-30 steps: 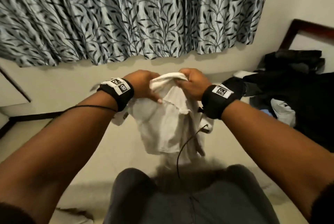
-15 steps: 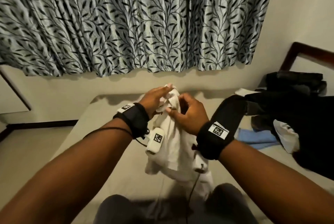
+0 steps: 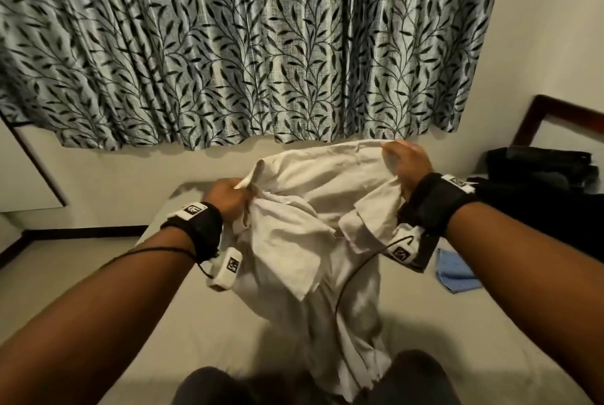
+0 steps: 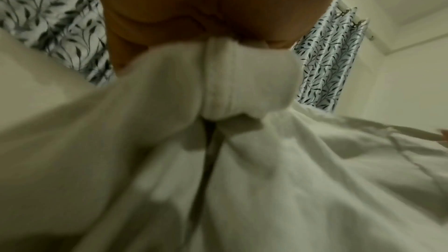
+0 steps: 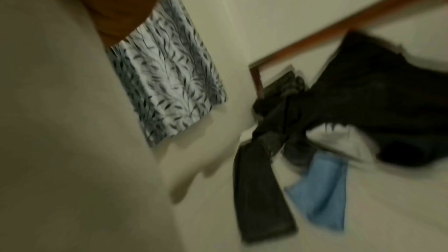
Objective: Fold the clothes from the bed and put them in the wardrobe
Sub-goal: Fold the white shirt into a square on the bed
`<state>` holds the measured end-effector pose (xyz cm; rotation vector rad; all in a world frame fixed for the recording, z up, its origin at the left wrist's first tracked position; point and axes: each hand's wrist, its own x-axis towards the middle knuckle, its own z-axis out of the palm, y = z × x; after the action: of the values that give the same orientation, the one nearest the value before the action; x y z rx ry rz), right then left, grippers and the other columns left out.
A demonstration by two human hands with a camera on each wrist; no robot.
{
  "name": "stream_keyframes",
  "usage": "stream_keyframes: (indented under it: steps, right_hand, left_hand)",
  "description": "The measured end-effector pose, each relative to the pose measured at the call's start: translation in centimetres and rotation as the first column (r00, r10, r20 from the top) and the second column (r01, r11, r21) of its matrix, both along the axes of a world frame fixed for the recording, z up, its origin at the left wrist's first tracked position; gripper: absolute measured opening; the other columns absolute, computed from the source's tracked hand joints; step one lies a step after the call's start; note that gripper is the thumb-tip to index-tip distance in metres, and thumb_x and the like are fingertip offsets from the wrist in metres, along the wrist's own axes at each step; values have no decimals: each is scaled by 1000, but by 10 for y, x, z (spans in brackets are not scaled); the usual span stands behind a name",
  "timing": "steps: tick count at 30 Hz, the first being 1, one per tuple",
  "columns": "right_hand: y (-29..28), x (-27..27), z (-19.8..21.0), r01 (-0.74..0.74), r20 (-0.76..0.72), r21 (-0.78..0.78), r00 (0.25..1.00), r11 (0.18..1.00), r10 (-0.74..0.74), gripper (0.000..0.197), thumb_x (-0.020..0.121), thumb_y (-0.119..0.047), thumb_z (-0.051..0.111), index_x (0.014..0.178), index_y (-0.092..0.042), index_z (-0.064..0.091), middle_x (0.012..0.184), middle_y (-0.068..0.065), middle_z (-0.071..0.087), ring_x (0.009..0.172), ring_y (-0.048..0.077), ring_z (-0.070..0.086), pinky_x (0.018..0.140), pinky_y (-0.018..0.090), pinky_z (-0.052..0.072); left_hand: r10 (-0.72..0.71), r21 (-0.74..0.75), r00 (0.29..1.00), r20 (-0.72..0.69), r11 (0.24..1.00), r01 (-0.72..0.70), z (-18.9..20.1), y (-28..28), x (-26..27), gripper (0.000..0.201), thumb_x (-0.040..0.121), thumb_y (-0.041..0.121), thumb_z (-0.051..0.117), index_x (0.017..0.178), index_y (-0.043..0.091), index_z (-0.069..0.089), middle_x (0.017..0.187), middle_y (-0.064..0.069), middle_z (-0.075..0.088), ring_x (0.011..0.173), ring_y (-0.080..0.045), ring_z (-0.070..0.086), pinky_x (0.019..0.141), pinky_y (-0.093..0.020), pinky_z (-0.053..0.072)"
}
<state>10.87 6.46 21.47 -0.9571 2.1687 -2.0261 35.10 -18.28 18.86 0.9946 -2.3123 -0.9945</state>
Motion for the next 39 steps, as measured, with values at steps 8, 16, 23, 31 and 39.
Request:
stream_keyframes:
  steps: [8, 16, 23, 31, 39]
  right_hand:
    - [44, -41, 70, 174, -279, 212, 954, 962, -111, 21, 100, -24, 61, 87, -10, 70, 80, 4, 64, 65, 9, 55, 65, 28, 47]
    - [79, -14, 137, -85, -313, 166, 940, 982, 135, 11, 93, -15, 71, 85, -13, 78, 62, -17, 69, 55, -2, 60, 56, 12, 46]
    - [105, -29, 144, -111, -291, 467, 917, 877, 271, 31, 79, -41, 79, 66, -17, 64, 58, -2, 58, 50, 15, 51, 48, 22, 44]
    - [117, -23, 171, -151, -379, 405, 870, 902, 316, 20, 90, -23, 71, 75, -33, 80, 72, -12, 72, 65, 0, 62, 69, 14, 47]
    - [134, -36, 167, 51, -473, 554, 841, 831, 263, 74, 53, -100, 55, 70, -30, 67, 65, -1, 61, 63, 10, 50, 66, 27, 42]
  left_hand:
    - [-12, -135, 968, -249, 991, -22, 74, -26, 15, 28, 100, 39, 61, 85, 16, 62, 70, -3, 57, 68, -24, 55, 53, -29, 41]
    - [147, -656, 875, 460, 721, 224, 94, -62, 41, 21, 89, 36, 72, 103, 20, 75, 102, -11, 72, 91, -31, 64, 79, -34, 53]
    - [23, -100, 991, -129, 994, -36, 69, -34, 45, 29, 102, 38, 53, 111, 14, 65, 104, -19, 66, 84, -25, 53, 72, -32, 48]
    - [-136, -714, 985, 108, 679, 172, 121, -35, 73, 51, 78, 21, 82, 114, 36, 49, 100, 0, 62, 87, -28, 63, 74, -28, 42]
    - [-22, -405, 933, -360, 904, -135, 86, -63, 77, 7, 94, 23, 70, 95, 17, 71, 84, -1, 69, 78, -19, 60, 77, -32, 49]
